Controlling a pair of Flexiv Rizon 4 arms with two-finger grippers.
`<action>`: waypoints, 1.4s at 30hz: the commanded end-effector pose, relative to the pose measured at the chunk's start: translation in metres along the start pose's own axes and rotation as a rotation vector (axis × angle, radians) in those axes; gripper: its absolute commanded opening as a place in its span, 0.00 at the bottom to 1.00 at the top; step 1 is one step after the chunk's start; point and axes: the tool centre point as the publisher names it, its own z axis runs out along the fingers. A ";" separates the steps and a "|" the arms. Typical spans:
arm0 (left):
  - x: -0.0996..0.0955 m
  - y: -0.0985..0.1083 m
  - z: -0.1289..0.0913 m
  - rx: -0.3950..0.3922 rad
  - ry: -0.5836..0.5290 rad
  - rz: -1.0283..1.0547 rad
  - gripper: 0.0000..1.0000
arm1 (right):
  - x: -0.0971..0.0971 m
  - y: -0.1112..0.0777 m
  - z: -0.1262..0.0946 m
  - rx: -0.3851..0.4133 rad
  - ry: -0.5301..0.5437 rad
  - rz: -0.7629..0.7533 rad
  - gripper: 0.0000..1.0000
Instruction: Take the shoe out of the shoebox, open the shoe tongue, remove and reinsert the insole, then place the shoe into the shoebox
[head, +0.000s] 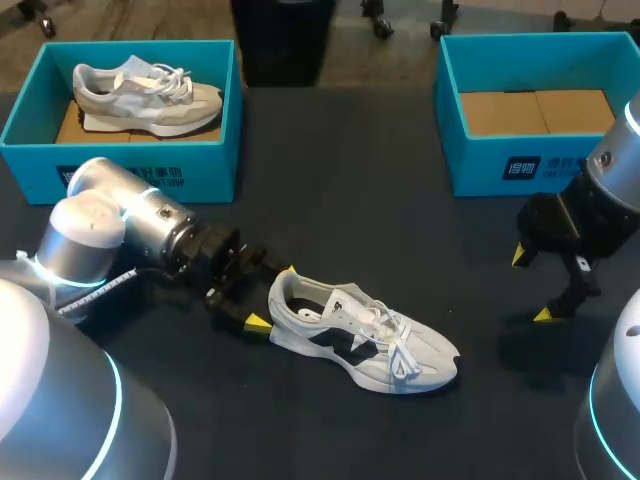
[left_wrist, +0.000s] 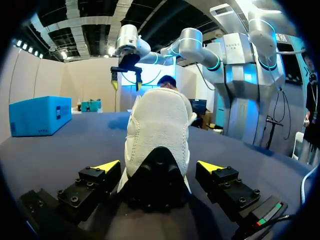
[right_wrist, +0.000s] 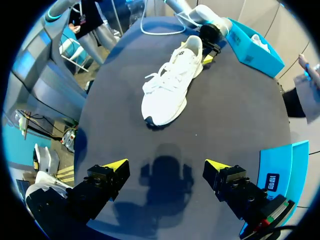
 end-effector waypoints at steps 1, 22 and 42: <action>0.000 0.002 0.007 0.004 -0.005 0.005 1.00 | 0.000 0.000 0.001 0.002 -0.001 0.000 1.00; -0.007 0.007 0.039 0.003 0.001 -0.031 1.00 | 0.000 0.000 0.001 0.002 -0.001 0.000 1.00; 0.010 0.004 0.040 0.049 -0.225 -0.062 0.00 | 0.000 0.000 0.001 0.002 -0.001 0.000 1.00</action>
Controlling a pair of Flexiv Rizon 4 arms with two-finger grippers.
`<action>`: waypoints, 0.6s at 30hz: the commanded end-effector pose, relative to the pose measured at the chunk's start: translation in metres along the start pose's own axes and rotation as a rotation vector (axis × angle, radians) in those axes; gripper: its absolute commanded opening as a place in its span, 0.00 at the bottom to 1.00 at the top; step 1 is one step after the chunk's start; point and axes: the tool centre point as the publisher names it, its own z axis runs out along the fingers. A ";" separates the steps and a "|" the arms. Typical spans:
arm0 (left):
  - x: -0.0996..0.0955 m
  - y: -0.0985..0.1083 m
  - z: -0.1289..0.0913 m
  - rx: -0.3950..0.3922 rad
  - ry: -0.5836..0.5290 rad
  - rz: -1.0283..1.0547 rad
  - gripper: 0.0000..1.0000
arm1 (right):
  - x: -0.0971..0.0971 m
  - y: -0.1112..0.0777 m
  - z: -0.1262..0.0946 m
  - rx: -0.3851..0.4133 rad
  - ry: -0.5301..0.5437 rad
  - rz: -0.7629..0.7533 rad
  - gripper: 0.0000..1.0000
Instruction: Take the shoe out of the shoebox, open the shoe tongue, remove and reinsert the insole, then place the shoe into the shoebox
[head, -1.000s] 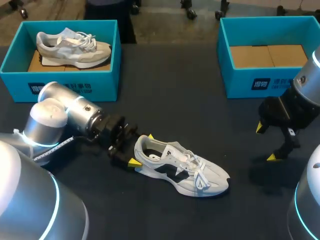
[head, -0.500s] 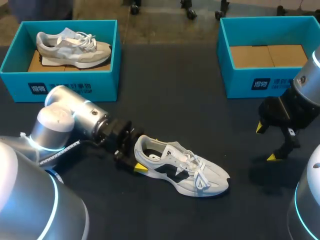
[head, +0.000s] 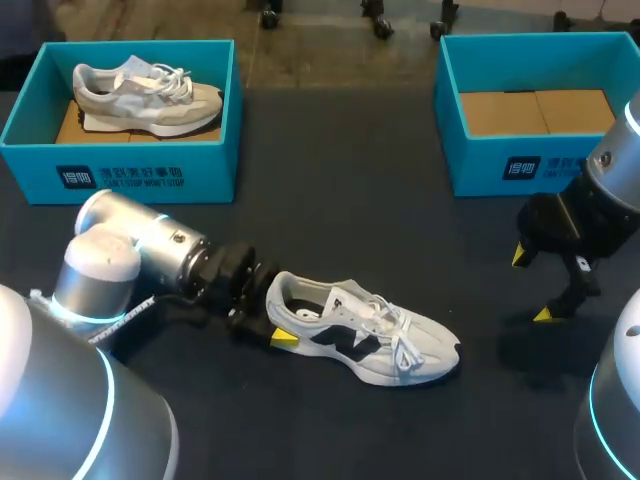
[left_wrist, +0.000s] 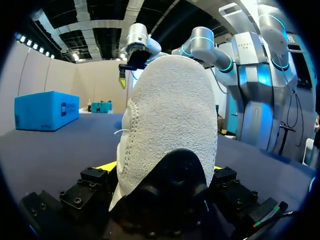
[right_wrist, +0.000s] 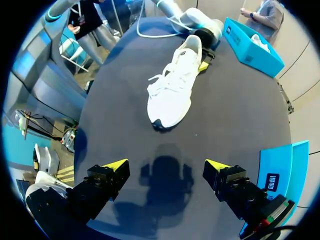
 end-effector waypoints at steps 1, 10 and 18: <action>0.014 -0.002 0.002 0.000 -0.128 -0.011 0.00 | 0.000 0.000 0.001 0.002 -0.001 0.000 1.00; 0.019 -0.006 0.004 -0.011 -0.267 -0.005 0.00 | 0.000 0.000 0.001 0.002 -0.001 0.000 1.00; 0.011 0.001 0.003 0.034 -0.326 -0.040 0.00 | 0.000 0.000 0.001 0.002 -0.001 0.000 1.00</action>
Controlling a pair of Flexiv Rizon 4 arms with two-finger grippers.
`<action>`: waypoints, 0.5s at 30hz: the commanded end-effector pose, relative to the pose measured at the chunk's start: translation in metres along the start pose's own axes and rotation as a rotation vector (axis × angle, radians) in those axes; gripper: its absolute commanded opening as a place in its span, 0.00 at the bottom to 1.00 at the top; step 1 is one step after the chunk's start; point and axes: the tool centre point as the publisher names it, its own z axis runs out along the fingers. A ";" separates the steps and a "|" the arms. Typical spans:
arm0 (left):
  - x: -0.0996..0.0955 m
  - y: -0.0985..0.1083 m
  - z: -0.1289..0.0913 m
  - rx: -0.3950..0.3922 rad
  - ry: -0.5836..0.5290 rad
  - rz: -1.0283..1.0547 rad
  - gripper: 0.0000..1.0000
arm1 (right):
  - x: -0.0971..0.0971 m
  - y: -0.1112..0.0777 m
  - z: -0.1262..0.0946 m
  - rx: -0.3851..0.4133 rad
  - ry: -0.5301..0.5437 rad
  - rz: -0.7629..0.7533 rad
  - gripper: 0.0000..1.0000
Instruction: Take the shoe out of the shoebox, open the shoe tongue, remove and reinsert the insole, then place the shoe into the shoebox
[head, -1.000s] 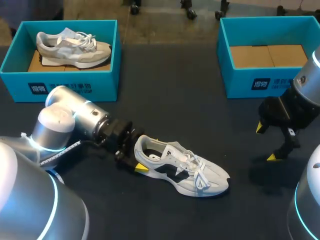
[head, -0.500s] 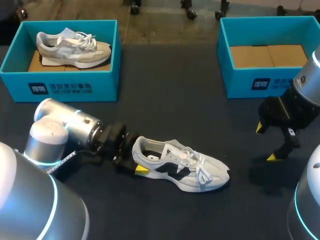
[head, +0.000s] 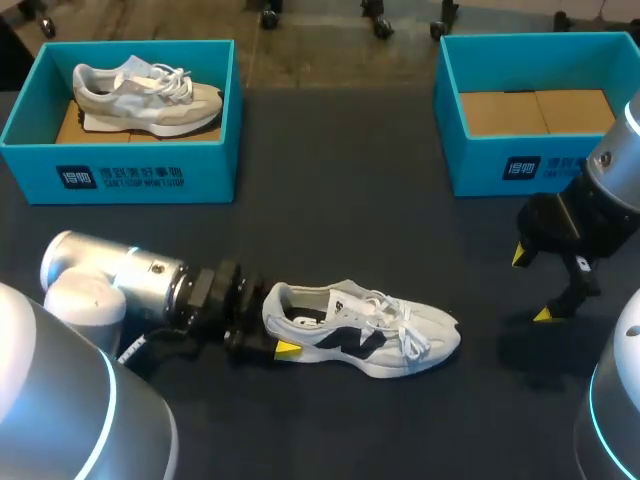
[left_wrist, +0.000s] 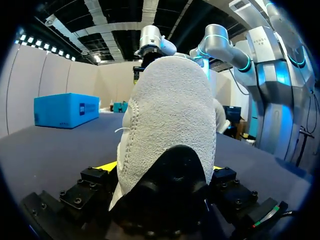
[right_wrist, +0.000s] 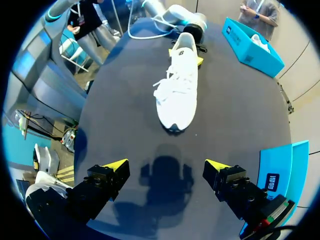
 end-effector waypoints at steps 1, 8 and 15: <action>-0.003 0.004 0.002 0.016 -0.098 -0.014 0.00 | 0.000 0.000 0.001 0.002 -0.001 0.000 1.00; -0.008 0.003 0.004 0.013 -0.043 -0.031 0.00 | 0.000 0.000 0.001 0.002 -0.001 0.000 1.00; -0.012 0.001 0.005 0.003 0.008 -0.023 0.00 | 0.000 0.000 0.001 0.002 -0.001 0.000 1.00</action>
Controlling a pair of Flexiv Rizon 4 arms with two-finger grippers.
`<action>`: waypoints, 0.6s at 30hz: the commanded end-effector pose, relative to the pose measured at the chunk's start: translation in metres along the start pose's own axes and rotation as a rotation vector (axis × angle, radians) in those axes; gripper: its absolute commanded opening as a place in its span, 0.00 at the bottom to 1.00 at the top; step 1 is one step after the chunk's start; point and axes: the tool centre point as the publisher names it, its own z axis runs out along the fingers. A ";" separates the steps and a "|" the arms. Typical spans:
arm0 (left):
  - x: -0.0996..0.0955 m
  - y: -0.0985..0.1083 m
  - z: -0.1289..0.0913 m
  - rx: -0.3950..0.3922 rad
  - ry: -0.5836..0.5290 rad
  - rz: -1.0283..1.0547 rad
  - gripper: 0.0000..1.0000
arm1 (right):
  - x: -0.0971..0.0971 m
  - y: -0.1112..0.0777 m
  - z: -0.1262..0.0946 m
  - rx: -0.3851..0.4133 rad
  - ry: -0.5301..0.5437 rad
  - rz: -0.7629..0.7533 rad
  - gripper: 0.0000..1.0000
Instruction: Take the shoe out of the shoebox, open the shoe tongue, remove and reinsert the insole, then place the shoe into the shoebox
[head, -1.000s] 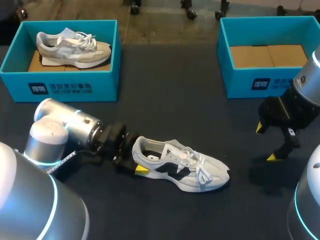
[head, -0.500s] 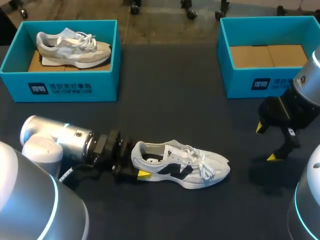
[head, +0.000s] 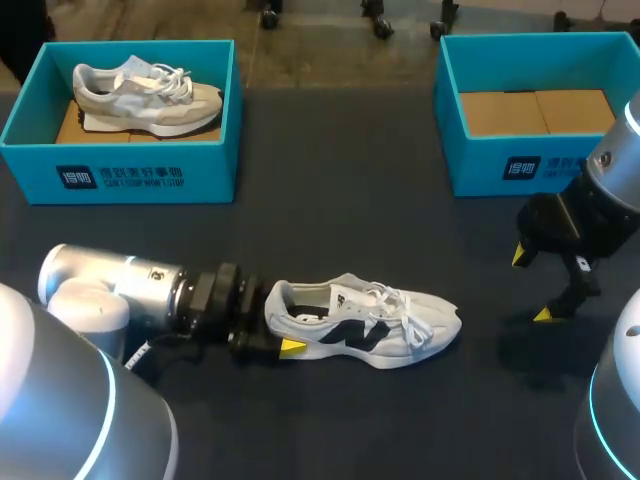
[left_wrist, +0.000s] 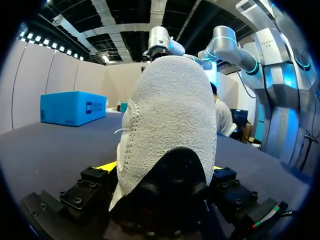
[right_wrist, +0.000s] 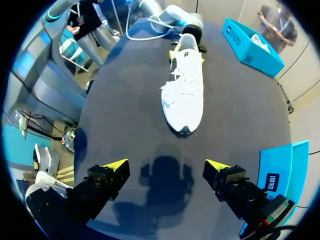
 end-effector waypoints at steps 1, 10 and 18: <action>-0.007 0.001 0.002 -0.003 0.044 -0.001 0.00 | 0.000 0.000 0.001 0.002 -0.001 0.000 1.00; -0.009 0.003 0.003 -0.005 0.100 0.001 0.00 | 0.000 0.000 0.001 0.002 -0.001 0.000 1.00; -0.009 0.003 0.003 -0.005 0.100 0.001 0.00 | 0.000 0.000 0.001 0.002 -0.001 0.000 1.00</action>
